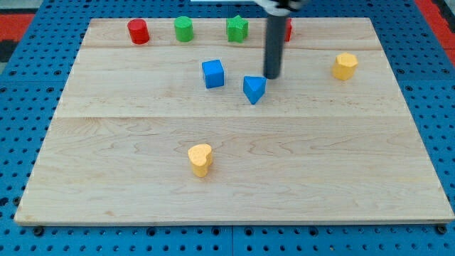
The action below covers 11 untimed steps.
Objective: Place the yellow blocks below the blue triangle
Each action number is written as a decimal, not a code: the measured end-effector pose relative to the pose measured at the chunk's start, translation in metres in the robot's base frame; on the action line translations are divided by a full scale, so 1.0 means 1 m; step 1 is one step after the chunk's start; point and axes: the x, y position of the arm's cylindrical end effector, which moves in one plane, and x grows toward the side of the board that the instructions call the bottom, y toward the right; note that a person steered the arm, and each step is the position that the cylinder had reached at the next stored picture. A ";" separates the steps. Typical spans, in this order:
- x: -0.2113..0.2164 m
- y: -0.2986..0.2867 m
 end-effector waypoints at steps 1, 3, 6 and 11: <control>0.012 -0.059; 0.024 -0.028; 0.199 -0.111; 0.150 -0.027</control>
